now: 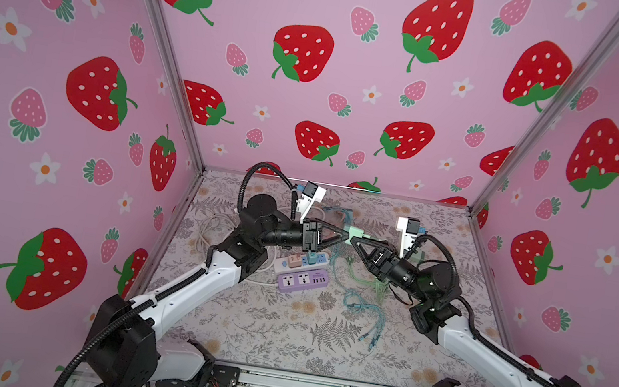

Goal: Insert the plug

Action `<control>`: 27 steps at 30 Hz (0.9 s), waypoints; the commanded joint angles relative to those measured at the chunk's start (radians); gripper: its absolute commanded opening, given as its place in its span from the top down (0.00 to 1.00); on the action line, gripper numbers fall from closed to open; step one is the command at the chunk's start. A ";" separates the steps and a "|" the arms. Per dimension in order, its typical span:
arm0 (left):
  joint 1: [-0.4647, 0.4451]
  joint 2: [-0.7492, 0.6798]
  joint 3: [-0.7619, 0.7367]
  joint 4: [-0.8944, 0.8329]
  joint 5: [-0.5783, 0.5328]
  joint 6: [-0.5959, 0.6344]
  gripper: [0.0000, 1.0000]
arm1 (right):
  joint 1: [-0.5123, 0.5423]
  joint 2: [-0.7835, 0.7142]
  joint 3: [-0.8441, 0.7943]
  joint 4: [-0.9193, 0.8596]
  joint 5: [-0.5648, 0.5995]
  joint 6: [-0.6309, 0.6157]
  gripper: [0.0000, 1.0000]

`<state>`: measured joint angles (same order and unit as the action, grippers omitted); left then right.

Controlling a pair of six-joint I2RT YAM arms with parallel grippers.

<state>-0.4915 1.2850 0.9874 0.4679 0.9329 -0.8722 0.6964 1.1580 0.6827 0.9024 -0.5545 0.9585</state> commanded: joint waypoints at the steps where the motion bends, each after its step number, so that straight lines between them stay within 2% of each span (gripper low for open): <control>1: 0.026 -0.042 -0.022 -0.042 0.009 -0.021 0.48 | -0.012 -0.024 0.077 -0.154 -0.001 -0.162 0.99; 5: 0.073 -0.095 -0.062 -0.066 0.003 -0.020 0.35 | -0.049 -0.010 0.143 -0.273 -0.029 -0.235 1.00; 7: 0.096 -0.124 -0.082 -0.082 0.002 -0.017 0.32 | -0.068 0.003 0.173 -0.314 -0.045 -0.262 1.00; 11: 0.145 -0.189 -0.109 -0.161 -0.010 0.016 0.30 | -0.100 0.044 0.279 -0.463 -0.068 -0.359 1.00; 19: 0.263 -0.324 -0.124 -0.471 -0.081 0.153 0.29 | -0.118 0.111 0.573 -0.852 -0.035 -0.598 1.00; 27: 0.387 -0.372 -0.135 -0.682 -0.162 0.214 0.29 | -0.118 0.174 0.793 -1.149 -0.024 -0.767 1.00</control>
<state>-0.1291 0.9222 0.8600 -0.0990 0.8074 -0.7029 0.5819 1.3174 1.4212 -0.1013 -0.5800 0.3073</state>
